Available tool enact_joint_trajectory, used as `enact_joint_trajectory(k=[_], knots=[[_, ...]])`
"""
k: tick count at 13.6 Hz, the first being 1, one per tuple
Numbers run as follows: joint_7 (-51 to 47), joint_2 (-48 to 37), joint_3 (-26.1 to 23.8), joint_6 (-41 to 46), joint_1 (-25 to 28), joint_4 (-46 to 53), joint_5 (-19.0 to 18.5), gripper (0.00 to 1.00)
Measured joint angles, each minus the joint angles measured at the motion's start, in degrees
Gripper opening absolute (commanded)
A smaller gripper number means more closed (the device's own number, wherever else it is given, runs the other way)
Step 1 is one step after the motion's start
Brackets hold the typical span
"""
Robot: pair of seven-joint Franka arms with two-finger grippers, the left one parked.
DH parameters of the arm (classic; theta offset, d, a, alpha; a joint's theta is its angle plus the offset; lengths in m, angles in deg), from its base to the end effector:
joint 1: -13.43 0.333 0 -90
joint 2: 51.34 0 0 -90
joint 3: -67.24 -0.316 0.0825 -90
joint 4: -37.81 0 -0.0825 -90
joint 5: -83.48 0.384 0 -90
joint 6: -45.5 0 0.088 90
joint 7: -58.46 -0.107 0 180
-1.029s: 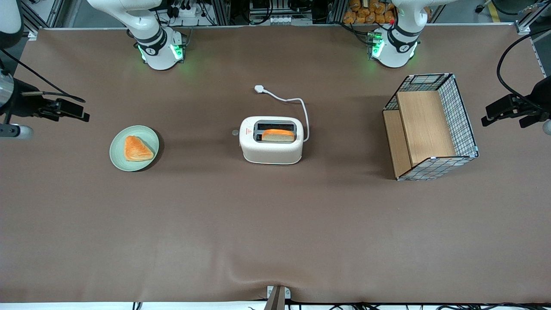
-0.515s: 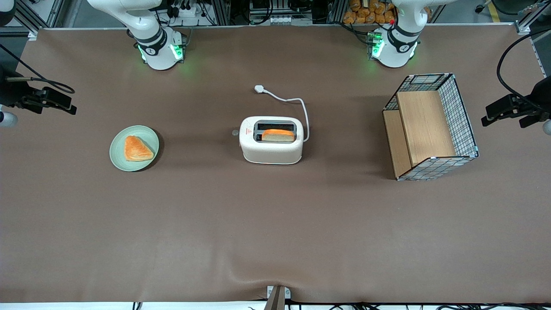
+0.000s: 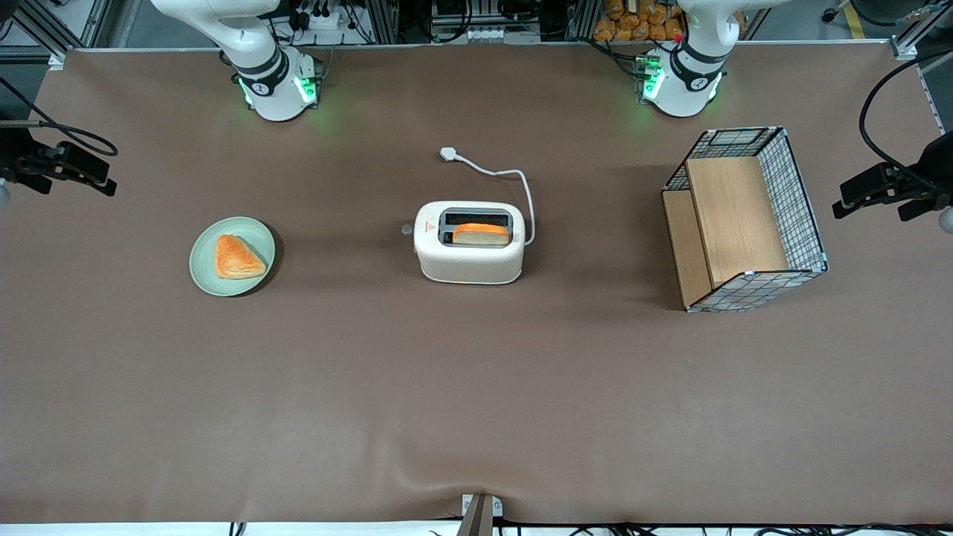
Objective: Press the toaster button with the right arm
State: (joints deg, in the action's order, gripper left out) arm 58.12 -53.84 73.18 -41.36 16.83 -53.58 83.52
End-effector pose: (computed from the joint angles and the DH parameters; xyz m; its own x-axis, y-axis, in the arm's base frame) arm 0.5346 -0.0249 0.6320 0.9981 -0.0499 -0.0357 -0.0501 -0.9987 -0.0050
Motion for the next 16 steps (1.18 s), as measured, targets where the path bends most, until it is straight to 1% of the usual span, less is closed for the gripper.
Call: enact_joint_trajectory(k=[5,16], knots=[[0.0,0.0,0.0,1.6,0.0,2.4,0.0,1.00],[0.0,0.0,-0.1,2.3,0.0,2.5,0.0,1.00]])
